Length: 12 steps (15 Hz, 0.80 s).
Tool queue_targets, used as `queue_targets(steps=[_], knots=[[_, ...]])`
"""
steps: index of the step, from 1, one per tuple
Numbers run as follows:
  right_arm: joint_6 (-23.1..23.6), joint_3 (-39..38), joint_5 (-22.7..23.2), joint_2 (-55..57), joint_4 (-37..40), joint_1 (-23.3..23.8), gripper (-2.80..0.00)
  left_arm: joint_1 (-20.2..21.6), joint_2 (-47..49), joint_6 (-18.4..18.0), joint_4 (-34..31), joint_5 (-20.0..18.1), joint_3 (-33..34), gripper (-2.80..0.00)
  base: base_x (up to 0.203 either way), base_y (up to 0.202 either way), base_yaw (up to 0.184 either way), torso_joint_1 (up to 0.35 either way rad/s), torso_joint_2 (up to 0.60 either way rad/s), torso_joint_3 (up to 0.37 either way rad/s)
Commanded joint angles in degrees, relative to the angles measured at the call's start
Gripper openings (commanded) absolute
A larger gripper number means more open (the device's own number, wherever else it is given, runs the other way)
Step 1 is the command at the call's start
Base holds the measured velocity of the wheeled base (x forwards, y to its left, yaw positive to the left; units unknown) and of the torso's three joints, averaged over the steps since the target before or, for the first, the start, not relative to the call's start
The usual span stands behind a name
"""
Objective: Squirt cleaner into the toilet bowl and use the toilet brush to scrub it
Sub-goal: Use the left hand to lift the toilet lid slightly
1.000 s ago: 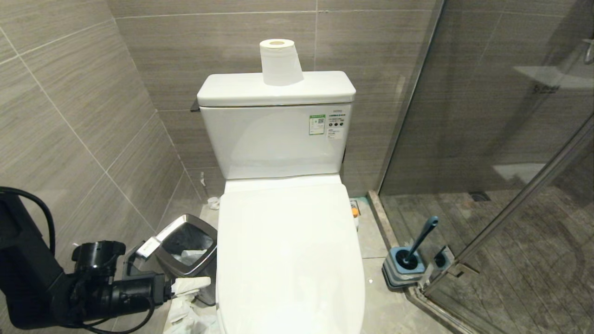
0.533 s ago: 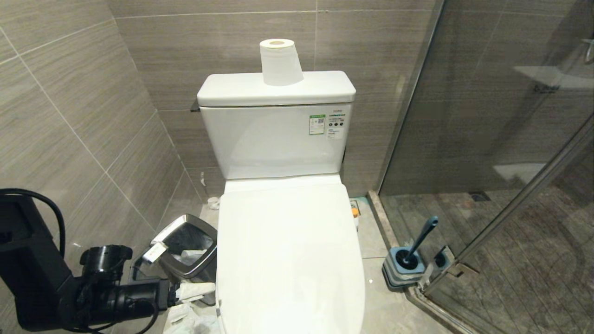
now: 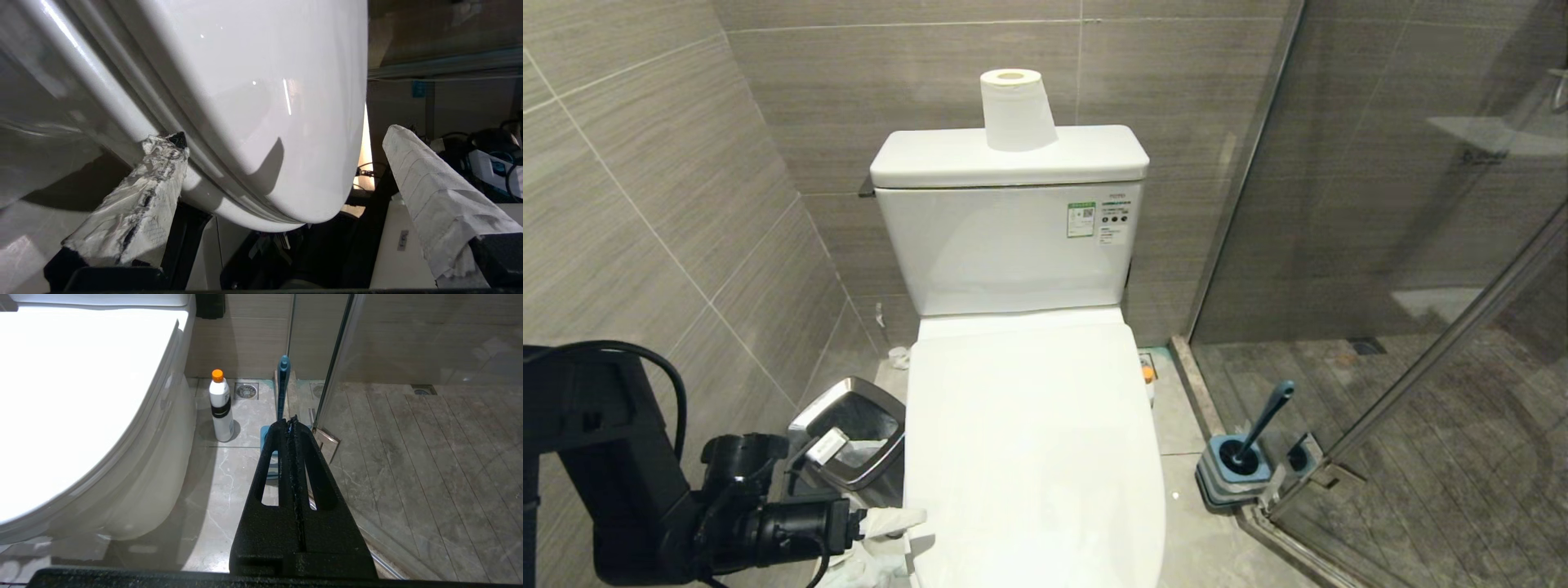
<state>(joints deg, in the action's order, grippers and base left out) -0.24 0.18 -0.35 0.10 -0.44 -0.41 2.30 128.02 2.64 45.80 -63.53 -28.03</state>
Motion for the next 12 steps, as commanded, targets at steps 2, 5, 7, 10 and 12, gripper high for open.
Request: queue_targets(steps=[2,5,7,10,12], knots=[[-0.06,-0.01,0.0,0.08,0.0,-0.02,-2.8,2.21,0.31,0.15,0.3,0.31,-0.17,0.0,0.0,0.0,0.0,0.0,0.0,0.0],[-0.02,-0.01,0.0,0.08,0.0,-0.02,-2.8,5.21,-0.02,0.6,0.1,0.86,0.16,0.0,0.0,0.0,0.0,0.0,0.0,0.0],[-0.02,-0.01,0.0,0.08,0.0,-0.02,-2.8,5.78,-0.13,1.04,-0.1,1.05,0.34,0.0,0.0,0.0,0.0,0.0,0.0,0.0],[-0.02,-0.01,0.0,0.08,0.0,-0.02,-2.8,6.31,0.21,0.79,-0.1,2.36,0.43,0.0,0.0,0.0,0.0,0.0,0.0,0.0],[-0.02,-0.01,0.0,0.08,0.0,-0.02,-2.8,6.4,0.18,0.96,0.08,2.44,0.43,0.0,0.0,0.0,0.0,0.0,0.0,0.0]])
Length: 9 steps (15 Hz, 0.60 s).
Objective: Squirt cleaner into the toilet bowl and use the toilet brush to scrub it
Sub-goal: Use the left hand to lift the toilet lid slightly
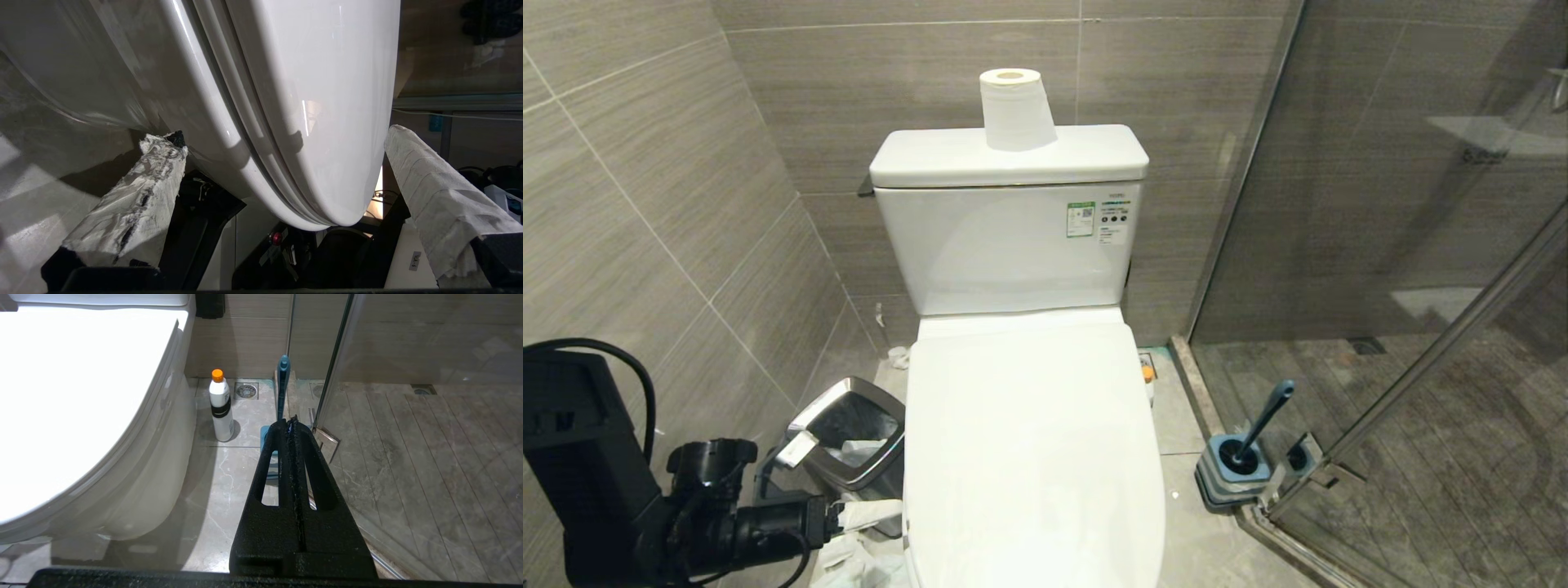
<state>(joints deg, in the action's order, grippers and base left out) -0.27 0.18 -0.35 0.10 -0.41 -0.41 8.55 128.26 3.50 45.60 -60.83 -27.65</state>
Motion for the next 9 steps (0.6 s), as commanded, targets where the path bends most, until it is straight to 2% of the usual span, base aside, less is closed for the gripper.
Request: queue_targets(steps=[1,9], knots=[[-0.02,-0.01,0.0,0.08,-0.02,-0.02,-2.8,0.16,-0.29,0.11,0.19,-0.25,0.13,0.0,0.0,0.0,0.0,0.0,0.0,0.0],[-0.04,-0.01,0.0,0.08,-0.02,-0.02,-2.8,0.07,-1.26,2.3,3.27,-0.25,-0.74,0.0,0.0,0.0,0.0,0.0,0.0,0.0]])
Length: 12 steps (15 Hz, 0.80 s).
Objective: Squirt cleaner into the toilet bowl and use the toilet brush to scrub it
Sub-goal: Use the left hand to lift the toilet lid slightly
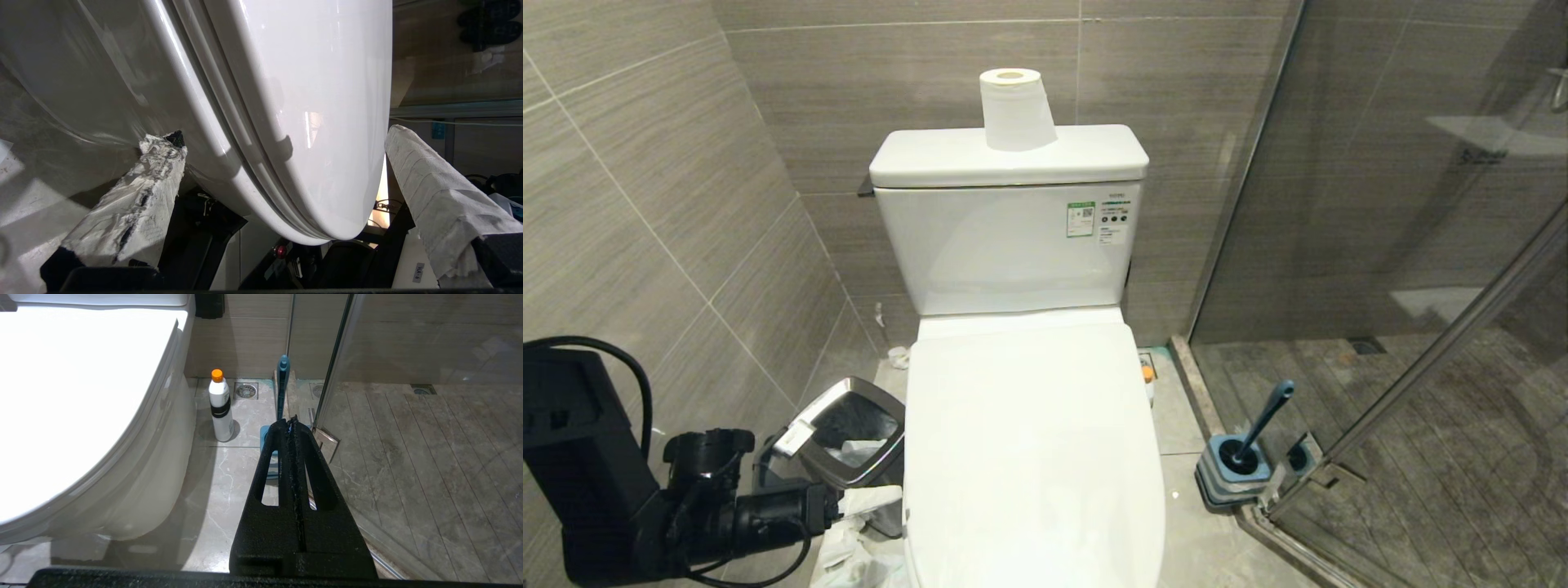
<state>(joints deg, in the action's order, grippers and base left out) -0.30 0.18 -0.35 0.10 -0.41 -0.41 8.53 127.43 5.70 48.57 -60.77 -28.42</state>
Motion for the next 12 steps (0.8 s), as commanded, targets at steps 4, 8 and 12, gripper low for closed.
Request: queue_targets(steps=[4,8,12], knots=[[-0.05,-0.01,0.0,0.08,-0.02,-0.02,-2.8,-0.08,-0.5,0.27,0.45,-0.31,0.01,0.0,0.0,0.0,0.0,0.0,0.0,0.0],[0.03,-0.01,0.0,0.08,-0.02,-0.02,-2.8,1.4,-1.13,0.27,1.02,-0.24,0.67,0.0,0.0,0.0,0.0,0.0,0.0,0.0],[0.04,-0.01,0.0,0.08,-0.02,-0.02,-2.8,1.47,-1.66,0.36,1.18,0.45,0.82,0.0,0.0,0.0,0.0,0.0,0.0,0.0]])
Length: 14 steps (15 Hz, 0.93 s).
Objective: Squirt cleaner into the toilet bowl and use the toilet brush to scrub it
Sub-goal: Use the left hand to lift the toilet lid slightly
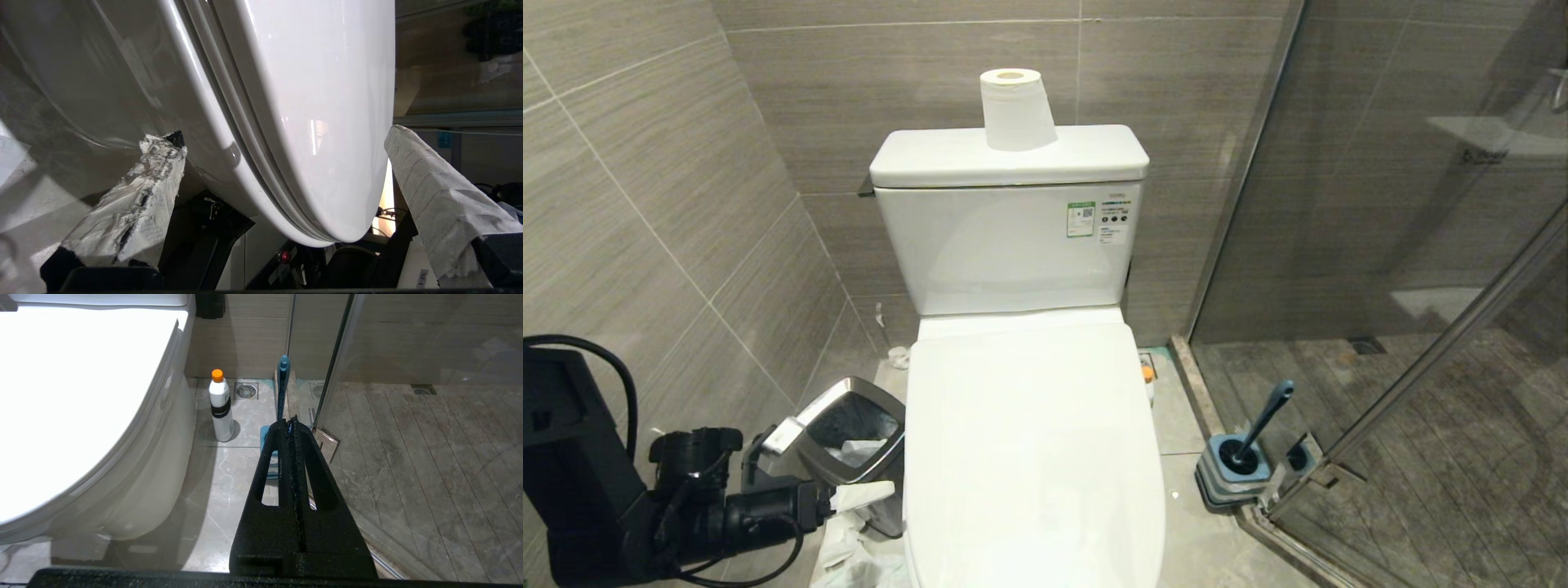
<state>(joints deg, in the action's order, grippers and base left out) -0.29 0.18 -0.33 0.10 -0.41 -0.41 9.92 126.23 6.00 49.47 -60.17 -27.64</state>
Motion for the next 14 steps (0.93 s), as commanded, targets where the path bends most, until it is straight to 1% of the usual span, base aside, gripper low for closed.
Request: queue_targets(steps=[1,7,12,14], knots=[[0.03,-0.01,-0.02,0.08,-0.02,-0.02,-2.8,0.24,-0.61,0.11,0.28,-0.04,0.12,0.0,0.0,0.0,0.0,0.0,0.0,0.0],[0.02,-0.01,-0.02,0.08,-0.02,-0.02,-2.8,0.27,-1.23,0.94,-0.07,-0.04,0.48,0.0,0.0,0.0,0.0,0.0,0.0,-0.012],[0.0,-0.01,-0.02,0.08,-0.02,-0.02,-2.8,0.1,-2.22,1.38,-0.25,-0.04,0.57,0.0,0.0,0.0,0.0,0.004,0.0,-0.167],[0.02,-0.01,-0.02,0.08,-0.02,-0.02,-2.8,0.18,-2.46,1.53,-0.31,0.05,0.63,0.0,0.0,0.0,0.0,0.004,0.0,-0.091]])
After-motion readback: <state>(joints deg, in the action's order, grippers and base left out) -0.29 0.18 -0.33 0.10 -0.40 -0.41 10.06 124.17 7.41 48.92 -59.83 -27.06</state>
